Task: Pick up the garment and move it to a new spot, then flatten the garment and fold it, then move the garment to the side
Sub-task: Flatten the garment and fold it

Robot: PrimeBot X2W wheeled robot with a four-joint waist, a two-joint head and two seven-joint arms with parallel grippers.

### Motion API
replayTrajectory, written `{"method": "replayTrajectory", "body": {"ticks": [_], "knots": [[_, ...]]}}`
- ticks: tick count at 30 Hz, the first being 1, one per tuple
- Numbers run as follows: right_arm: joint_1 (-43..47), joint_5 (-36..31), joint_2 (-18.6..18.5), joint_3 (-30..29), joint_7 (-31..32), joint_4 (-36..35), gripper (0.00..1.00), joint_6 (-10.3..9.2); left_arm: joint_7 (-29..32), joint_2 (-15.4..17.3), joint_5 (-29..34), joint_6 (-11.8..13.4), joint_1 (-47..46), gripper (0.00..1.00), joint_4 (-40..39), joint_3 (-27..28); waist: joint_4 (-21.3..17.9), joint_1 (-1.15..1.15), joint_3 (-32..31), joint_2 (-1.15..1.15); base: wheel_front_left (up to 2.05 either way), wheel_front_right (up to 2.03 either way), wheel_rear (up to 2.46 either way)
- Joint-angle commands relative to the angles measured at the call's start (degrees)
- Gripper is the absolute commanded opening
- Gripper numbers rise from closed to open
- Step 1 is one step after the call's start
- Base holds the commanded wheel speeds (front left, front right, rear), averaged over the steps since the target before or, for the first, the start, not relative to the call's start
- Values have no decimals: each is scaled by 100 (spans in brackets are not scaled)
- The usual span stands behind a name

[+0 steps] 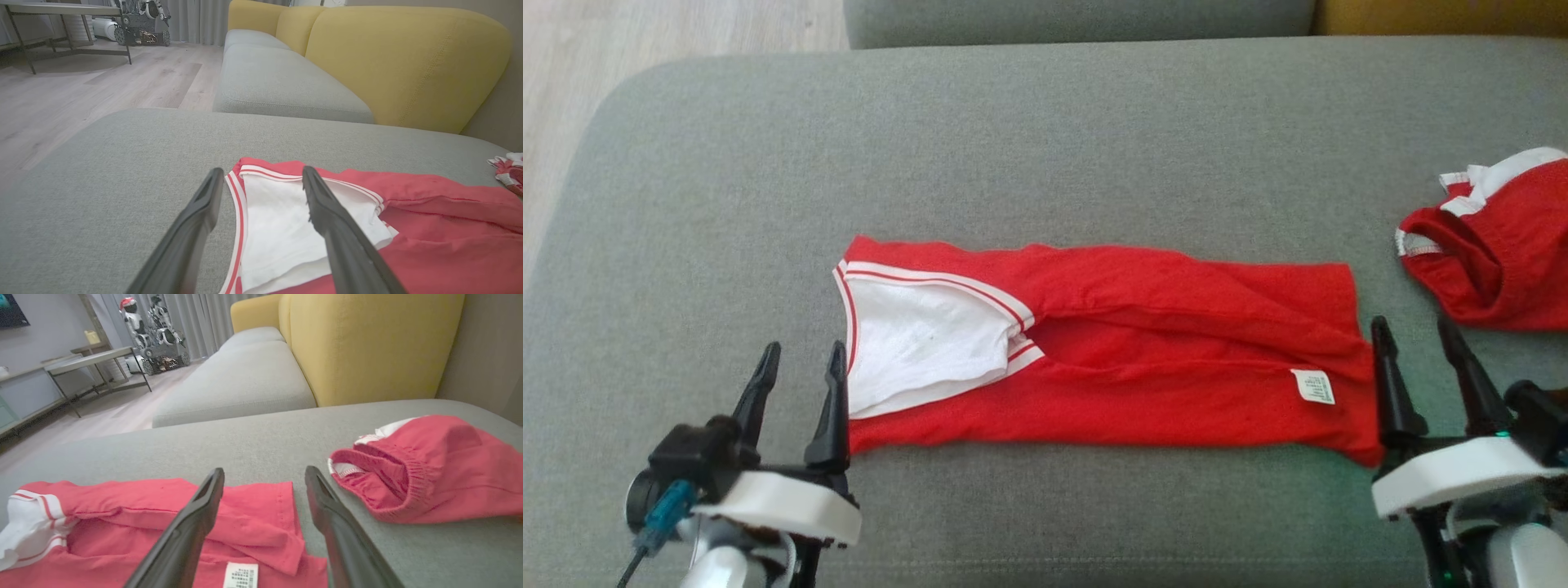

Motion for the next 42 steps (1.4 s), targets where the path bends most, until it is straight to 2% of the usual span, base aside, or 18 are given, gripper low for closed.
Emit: {"method": "replayTrajectory", "body": {"ticks": [1, 15, 22, 29, 30, 31, 32, 33, 42], "knots": [[-204, -67, -45, -16, 81, -56, 100, -4, -43, 35, 44, -41, -396, 100, -136, 212, 43, 0, 96, 0, 0, 0, 0], [-708, -353, 76, -583, 986, 995, 100, -4, -43, -172, 178, -271, -816, 100, -21, 168, 220, 0, 609, 0, 0, 0, 0], [-822, -44, 138, -627, 1604, 1282, 100, -4, -44, -258, 281, -375, -938, 100, 45, 263, 227, 0, 749, 0, 0, 0, 0], [-833, 321, 147, -380, 1861, 1311, 100, -4, -44, -344, 362, -461, -977, 100, 105, 352, 207, 0, 776, 0, 0, 0, 0], [-836, 358, 147, -343, 1865, 1309, 78, -4, -44, -355, 374, -474, -979, 100, 111, 363, 207, 0, 775, 0, 0, 0, 0], [-837, 377, 147, -315, 1868, 1308, 45, -4, -44, -366, 385, -487, -981, 100, 116, 374, 207, 0, 774, 0, 0, 0, 0], [-835, 389, 147, -294, 1869, 1309, 18, -4, -44, -377, 396, -500, -981, 100, 120, 384, 208, 0, 773, 0, 0, 0, 0], [-833, 407, 148, -275, 1864, 1308, 0, -4, -44, -387, 408, -511, -979, 100, 125, 395, 208, 0, 769, 0, 0, 0, 0], [-778, 511, 148, -392, 1677, 1028, 0, -4, -44, -454, 488, -580, -929, 100, 143, 536, 158, 0, 746, 0, 0, 0, 0]]}}
